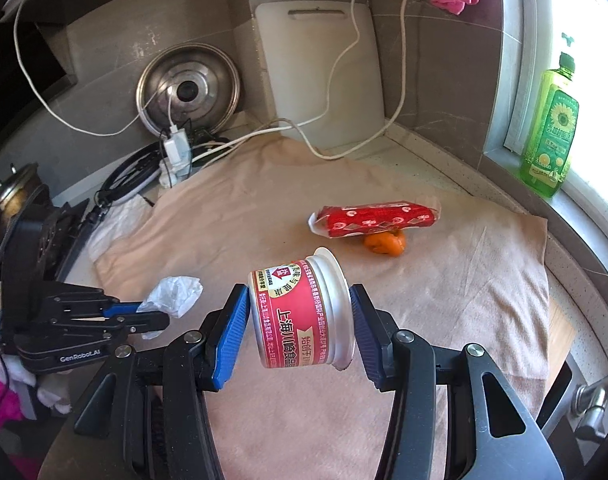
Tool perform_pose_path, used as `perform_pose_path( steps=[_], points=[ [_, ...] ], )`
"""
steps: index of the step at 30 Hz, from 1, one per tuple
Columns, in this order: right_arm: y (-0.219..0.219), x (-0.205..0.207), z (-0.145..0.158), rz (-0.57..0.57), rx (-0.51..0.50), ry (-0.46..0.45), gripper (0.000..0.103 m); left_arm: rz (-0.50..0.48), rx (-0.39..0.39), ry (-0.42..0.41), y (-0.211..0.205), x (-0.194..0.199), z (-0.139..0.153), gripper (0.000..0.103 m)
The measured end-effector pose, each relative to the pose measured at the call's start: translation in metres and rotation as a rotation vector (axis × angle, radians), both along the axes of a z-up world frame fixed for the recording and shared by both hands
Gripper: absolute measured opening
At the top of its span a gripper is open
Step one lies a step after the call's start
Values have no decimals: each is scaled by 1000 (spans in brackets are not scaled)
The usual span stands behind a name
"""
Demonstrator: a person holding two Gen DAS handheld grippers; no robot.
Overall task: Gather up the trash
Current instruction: 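Carry the tissue and yogurt cup down over the blue basket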
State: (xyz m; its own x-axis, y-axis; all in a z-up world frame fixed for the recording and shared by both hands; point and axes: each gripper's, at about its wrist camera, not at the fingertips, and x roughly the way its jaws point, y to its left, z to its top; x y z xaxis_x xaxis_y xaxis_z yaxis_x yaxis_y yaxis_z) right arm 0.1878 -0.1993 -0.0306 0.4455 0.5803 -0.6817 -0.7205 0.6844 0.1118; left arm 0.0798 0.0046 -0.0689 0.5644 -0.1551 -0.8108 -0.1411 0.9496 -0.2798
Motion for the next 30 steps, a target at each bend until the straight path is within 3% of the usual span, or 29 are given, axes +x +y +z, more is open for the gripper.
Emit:
perform_pose_path(
  steps=[11, 30],
  points=[
    [21, -60, -8, 41, 18, 55, 49, 46, -22, 27, 22, -61, -13, 9],
    [47, -150, -53, 97, 1, 178, 49, 70, -75, 164, 38, -139, -71, 9]
  ],
)
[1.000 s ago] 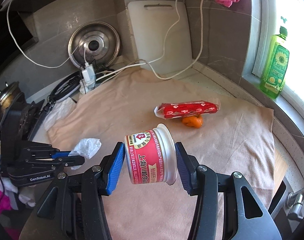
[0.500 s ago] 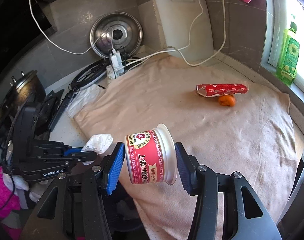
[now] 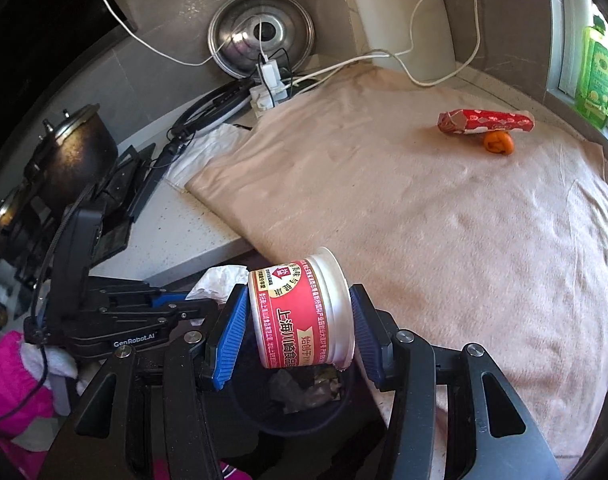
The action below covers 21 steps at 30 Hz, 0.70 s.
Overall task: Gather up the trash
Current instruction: 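Carry the tissue and yogurt cup down over the blue basket, then open both tools to drop the tissue and cup into the basket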
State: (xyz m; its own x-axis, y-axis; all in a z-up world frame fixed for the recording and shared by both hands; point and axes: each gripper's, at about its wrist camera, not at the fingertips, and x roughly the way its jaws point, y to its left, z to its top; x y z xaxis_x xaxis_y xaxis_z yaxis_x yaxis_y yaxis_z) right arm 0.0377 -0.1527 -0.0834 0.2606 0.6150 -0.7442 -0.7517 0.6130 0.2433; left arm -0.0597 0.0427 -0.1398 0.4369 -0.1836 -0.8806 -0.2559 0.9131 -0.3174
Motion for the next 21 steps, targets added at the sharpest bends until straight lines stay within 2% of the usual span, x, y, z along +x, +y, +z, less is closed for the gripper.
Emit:
perform_pose_path(
  steps=[13, 21],
  points=[
    [23, -41, -56, 45, -102, 64, 49, -16, -8, 115, 2, -22, -58, 10],
    [29, -48, -98, 26, -166, 119, 49, -27, -14, 181, 0, -24, -93, 10]
  ],
)
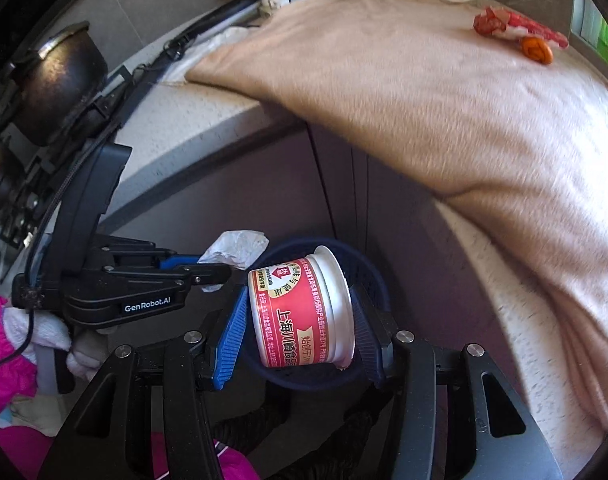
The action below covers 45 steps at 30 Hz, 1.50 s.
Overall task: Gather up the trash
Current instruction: 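Open both tools to drop the tissue and cup into the basket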
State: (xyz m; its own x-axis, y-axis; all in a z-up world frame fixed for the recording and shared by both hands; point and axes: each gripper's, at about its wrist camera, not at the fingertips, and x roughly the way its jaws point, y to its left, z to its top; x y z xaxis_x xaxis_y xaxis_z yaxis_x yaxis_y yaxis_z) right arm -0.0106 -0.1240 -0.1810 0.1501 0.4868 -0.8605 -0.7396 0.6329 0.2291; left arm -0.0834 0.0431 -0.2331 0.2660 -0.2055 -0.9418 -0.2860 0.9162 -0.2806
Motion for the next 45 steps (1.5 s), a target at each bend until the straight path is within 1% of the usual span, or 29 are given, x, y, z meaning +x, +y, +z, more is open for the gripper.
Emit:
perform_pose_path(
  steps=[7, 11, 20, 21, 25, 27, 28, 30, 33, 36, 38, 40, 43, 45],
  points=[
    [5, -3, -30, -10, -51, 26, 49, -20, 10, 44, -7, -1, -25, 10],
    [8, -2, -42, -17, -72, 35, 49, -18, 12, 60, -8, 0, -35, 10],
    [14, 4, -62, -27, -102, 53, 50, -24, 32, 81, -13, 4, -44, 10],
    [15, 4, -64, -28, -104, 54, 50, -23, 33, 83, -14, 4, -45, 15],
    [25, 1, -66, -28, -109, 58, 50, -23, 36, 87, -14, 7, -48, 24],
    [24, 1, -67, -28, -107, 60, 50, -19, 41, 86, -13, 6, -49, 32],
    [23, 1, -67, -29, -108, 61, 50, -17, 40, 82, -12, 6, -49, 33],
    [22, 3, -67, -32, -111, 60, 50, -16, 41, 79, -12, 5, -48, 42],
    [21, 5, -68, -37, -114, 65, 50, -17, 51, 69, -12, 4, -46, 51],
    [20, 6, -67, -42, -115, 71, 50, -17, 51, 70, -10, 4, -46, 52],
    [20, 6, -66, -42, -116, 70, 50, -17, 51, 72, -9, 4, -46, 56],
    [19, 7, -65, -41, -118, 70, 51, -18, 54, 70, -8, 3, -46, 58],
    [20, 8, -63, -42, -116, 69, 54, -21, 58, 73, -9, 2, -46, 58],
    [21, 8, -60, -44, -111, 69, 57, -24, 60, 75, -9, 2, -45, 60]
  ],
)
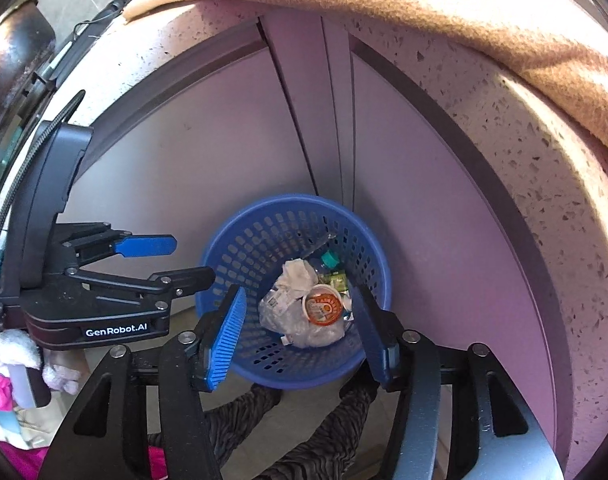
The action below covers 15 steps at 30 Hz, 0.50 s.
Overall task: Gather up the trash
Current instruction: 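Open both tools to drop the tissue and cup into the basket, then move both tools back up over the towel toward the wrapper and orange peel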
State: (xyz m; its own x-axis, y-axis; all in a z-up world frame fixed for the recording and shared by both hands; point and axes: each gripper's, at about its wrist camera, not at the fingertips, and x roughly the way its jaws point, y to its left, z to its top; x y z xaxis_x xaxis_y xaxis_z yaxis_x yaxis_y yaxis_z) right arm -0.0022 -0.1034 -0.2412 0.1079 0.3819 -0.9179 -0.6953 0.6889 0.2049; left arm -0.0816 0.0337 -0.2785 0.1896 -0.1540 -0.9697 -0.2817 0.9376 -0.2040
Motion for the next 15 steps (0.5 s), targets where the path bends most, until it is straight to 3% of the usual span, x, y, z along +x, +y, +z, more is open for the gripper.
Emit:
perform_pose_path(
  steps=[11, 15],
  points=[
    [-2, -1, 18, 15, 30, 0, 59, -6, 30, -14, 1, -2, 17, 60],
    [-4, 1, 27, 18, 54, -6, 66, -7, 49, -33, 3, -2, 29, 60]
  ],
)
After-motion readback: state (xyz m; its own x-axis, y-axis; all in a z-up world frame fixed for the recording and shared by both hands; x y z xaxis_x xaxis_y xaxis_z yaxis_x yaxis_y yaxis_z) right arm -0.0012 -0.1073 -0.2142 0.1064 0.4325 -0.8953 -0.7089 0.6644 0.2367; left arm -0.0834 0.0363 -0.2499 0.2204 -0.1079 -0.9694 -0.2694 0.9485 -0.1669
